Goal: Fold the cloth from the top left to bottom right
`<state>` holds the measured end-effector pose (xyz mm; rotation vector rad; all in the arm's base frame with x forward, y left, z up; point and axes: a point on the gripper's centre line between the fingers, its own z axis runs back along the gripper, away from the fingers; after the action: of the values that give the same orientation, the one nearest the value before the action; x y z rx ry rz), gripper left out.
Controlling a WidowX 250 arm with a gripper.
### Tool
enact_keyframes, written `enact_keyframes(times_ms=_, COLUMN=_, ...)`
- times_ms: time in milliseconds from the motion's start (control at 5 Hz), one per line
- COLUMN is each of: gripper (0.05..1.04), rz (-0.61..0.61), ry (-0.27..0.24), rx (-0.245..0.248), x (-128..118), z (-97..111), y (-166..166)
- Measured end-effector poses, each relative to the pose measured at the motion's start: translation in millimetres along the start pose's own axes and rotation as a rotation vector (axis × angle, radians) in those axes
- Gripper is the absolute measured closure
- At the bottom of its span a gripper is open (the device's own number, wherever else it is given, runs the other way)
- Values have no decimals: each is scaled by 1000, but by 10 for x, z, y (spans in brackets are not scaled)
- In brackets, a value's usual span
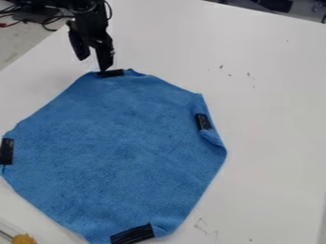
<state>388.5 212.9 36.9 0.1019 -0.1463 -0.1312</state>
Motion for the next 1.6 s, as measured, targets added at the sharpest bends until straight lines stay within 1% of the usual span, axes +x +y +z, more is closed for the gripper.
enact_keyframes(times_ms=200, gripper=83, rz=-16, ry=21, rx=-34, x=3, z=-87, y=-35)
enact_keyframes(times_ms=600, gripper=83, rz=6, ry=42, rx=-80, x=-59, z=-224, y=-131)
enact_keyframes(times_ms=800, gripper=102, rz=-2, ry=48, rx=-84, x=-47, z=-254, y=-123)
enact_keyframes(times_ms=1000, gripper=190, rz=-1, ry=49, rx=-83, x=-29, z=-269, y=-107)
enact_keyframes(times_ms=1200, gripper=475, rz=-24, ry=38, rx=-75, x=-19, z=-283, y=-105)
enact_keyframes(times_ms=1400, gripper=719, rz=-32, ry=33, rx=-73, x=-28, z=-292, y=-114)
enact_keyframes(times_ms=1600, gripper=899, rz=-33, ry=36, rx=-74, x=-38, z=-294, y=-119)
